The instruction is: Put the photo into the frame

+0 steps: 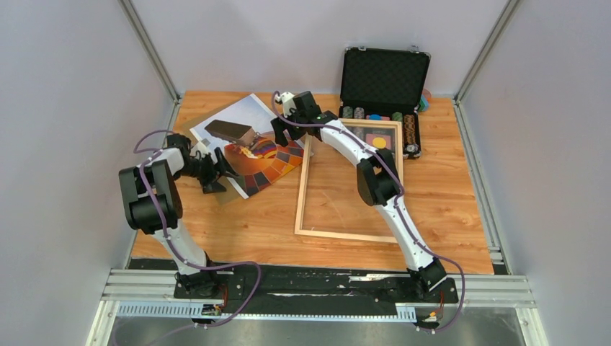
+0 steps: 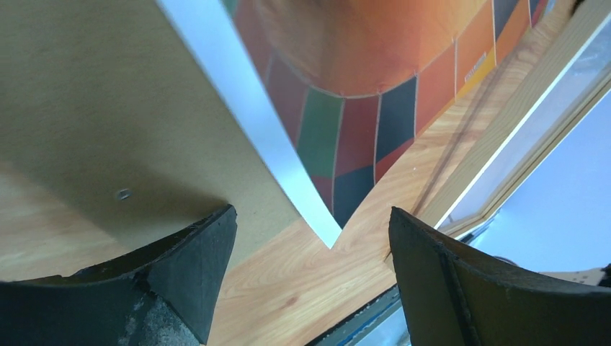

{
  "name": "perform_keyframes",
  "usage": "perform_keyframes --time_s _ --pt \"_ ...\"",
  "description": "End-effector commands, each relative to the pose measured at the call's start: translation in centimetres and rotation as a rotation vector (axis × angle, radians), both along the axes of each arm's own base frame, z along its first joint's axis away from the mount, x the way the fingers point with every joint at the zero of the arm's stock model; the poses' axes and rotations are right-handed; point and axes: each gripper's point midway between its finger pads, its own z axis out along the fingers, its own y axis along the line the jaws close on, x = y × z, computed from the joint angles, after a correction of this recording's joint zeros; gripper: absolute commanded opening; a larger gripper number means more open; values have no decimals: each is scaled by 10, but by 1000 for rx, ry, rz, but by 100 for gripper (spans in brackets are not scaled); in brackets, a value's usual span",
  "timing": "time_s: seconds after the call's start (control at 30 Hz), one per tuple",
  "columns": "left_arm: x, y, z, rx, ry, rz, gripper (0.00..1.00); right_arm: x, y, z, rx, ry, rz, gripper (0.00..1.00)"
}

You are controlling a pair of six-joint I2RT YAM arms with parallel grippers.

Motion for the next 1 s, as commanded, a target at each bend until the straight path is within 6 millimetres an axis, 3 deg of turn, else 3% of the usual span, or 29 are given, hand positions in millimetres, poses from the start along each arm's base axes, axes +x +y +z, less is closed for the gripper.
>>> perform_keyframes --time_s 0.0,0.13,0.33,0.47,0.73,0.97 --pt "-23 53 -36 174 140 50 88 13 5 17 34 -54 -13 84" --pt "-34 68 -42 199 170 57 88 13 6 22 43 -57 -14 85" --pt "-39 85 -34 252 140 62 88 4 16 15 40 -43 0 85" --pt "-39 93 -31 277 125 66 88 12 14 12 16 -71 -47 85" --pt "-33 93 -16 283 56 58 88 19 9 4 -6 -87 -91 86" --pt "-20 90 9 277 -64 40 88 1 20 -21 -18 -27 -35 87"
